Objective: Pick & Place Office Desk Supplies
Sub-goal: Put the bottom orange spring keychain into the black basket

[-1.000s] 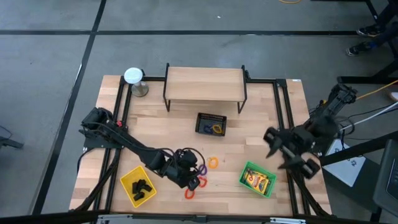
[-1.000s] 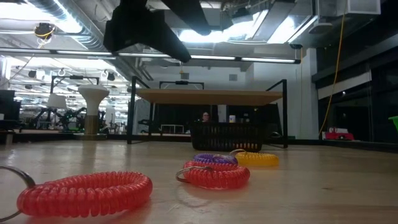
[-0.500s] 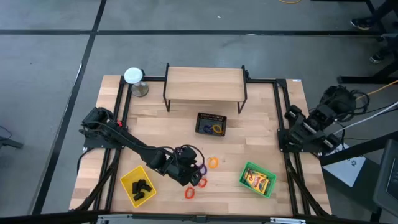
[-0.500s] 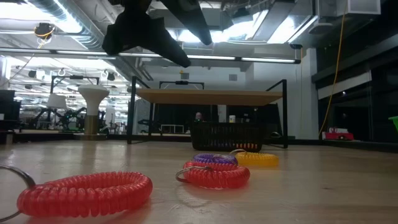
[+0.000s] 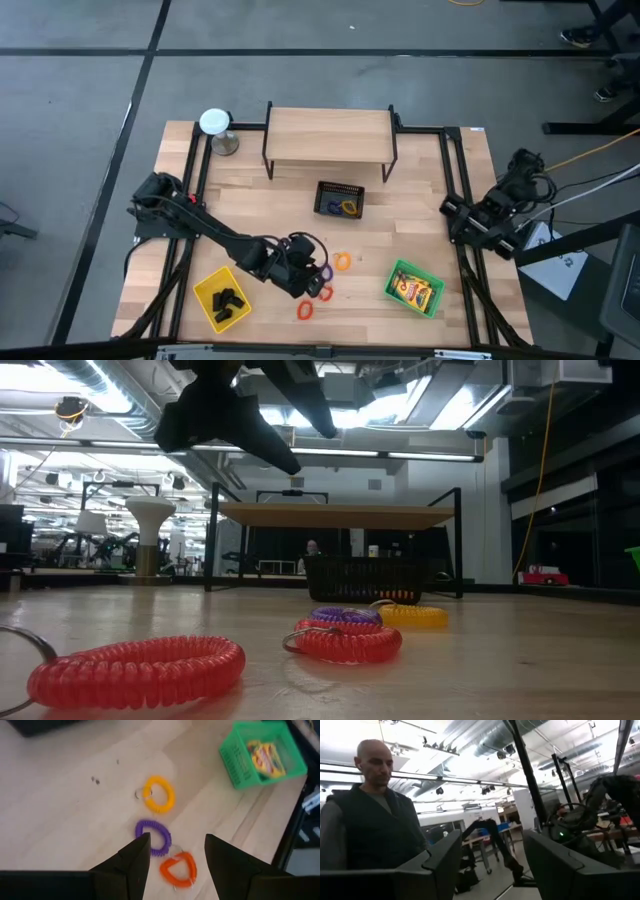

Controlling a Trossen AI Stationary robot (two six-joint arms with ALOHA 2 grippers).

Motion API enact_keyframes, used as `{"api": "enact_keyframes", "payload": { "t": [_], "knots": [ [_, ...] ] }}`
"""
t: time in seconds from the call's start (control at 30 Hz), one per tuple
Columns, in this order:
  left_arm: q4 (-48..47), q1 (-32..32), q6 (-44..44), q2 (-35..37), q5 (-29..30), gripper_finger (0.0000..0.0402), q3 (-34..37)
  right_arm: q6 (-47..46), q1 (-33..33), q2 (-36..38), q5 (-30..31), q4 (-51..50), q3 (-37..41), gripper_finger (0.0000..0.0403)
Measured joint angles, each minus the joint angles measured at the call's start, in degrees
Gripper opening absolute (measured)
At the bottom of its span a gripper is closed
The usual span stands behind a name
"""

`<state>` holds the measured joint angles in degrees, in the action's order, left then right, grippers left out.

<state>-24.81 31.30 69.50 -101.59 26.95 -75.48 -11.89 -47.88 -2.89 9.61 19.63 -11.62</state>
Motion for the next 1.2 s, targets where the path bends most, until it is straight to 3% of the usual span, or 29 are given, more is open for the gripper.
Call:
{"api": "enact_keyframes", "payload": {
  "t": [0.23, 0.73, 1.0, 1.2],
  "knots": [
    [-0.2, 1.3, 1.8, -4.6, -8.8, 0.0184, 0.0, -1.0, 0.0, 2.9, 0.6, -2.3, 3.2, 0.0214],
    [9.6, 3.2, 3.8, -12.9, -15.5, 0.0184, 0.0, -5.2, 0.1, 2.9, 1.5, -1.3, 5.0, 0.0214],
    [7.8, 3.2, 1.9, -12.6, -21.0, 0.0184, 0.0, -5.6, 0.0, 2.9, 1.5, 8.4, 9.9, 0.0214],
    [3.8, 3.5, -0.8, -11.0, -23.4, 0.0184, -0.3, -5.7, 0.1, 2.9, 1.5, 10.0, 10.8, 0.0214]
  ]
}}
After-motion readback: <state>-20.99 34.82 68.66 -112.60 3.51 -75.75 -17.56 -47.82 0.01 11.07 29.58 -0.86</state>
